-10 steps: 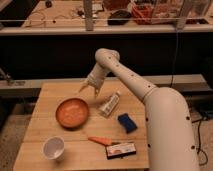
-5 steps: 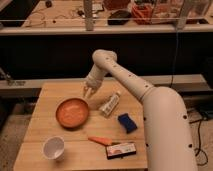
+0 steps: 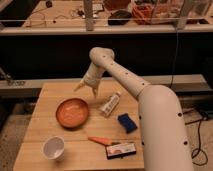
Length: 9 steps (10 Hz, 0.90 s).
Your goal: Pick up the ceramic bowl
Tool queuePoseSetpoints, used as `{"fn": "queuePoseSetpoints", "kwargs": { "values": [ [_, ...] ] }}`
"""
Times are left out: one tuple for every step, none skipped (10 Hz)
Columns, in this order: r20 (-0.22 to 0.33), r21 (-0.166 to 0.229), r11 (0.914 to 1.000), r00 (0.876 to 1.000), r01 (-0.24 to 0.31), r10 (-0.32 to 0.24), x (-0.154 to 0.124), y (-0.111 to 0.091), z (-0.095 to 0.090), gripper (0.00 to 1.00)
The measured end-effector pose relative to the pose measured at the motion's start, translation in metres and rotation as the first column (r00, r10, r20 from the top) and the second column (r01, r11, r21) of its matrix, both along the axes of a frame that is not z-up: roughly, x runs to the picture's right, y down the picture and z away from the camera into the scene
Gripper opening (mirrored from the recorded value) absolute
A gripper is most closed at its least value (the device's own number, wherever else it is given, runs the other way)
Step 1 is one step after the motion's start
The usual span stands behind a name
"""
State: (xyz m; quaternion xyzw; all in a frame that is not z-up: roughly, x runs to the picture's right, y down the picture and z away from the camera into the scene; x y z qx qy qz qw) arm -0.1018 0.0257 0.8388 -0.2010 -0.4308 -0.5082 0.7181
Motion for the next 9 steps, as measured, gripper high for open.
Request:
{"fn": "queuePoseSetpoints", "kwargs": {
  "values": [
    [-0.003, -0.006, 0.9999, 1.0, 0.012, -0.012, 0.001, 0.009, 0.001, 0.69],
    [-0.006, -0.006, 0.9999, 1.0, 0.016, -0.016, 0.003, 0.014, 0.003, 0.75],
    [-0.007, -0.006, 0.9997, 1.0, 0.023, -0.023, 0.0, 0.017, 0.005, 0.8],
    [-0.009, -0.005, 0.9996, 1.0, 0.028, -0.028, -0.003, 0.015, 0.004, 0.8],
    [-0.011, -0.007, 0.9993, 0.999, 0.036, -0.036, -0.005, 0.014, 0.002, 0.8],
    [-0.013, -0.011, 0.999, 0.999, 0.044, -0.044, -0.005, 0.015, 0.001, 0.8],
    [-0.017, -0.014, 0.9988, 0.999, 0.047, -0.047, -0.004, 0.017, 0.0, 0.8],
    [-0.021, -0.015, 0.9986, 0.999, 0.05, -0.05, -0.002, 0.018, 0.0, 0.8],
    [-0.026, -0.015, 0.9982, 0.998, 0.058, -0.059, -0.003, 0.019, 0.0, 0.8]
  ]
}}
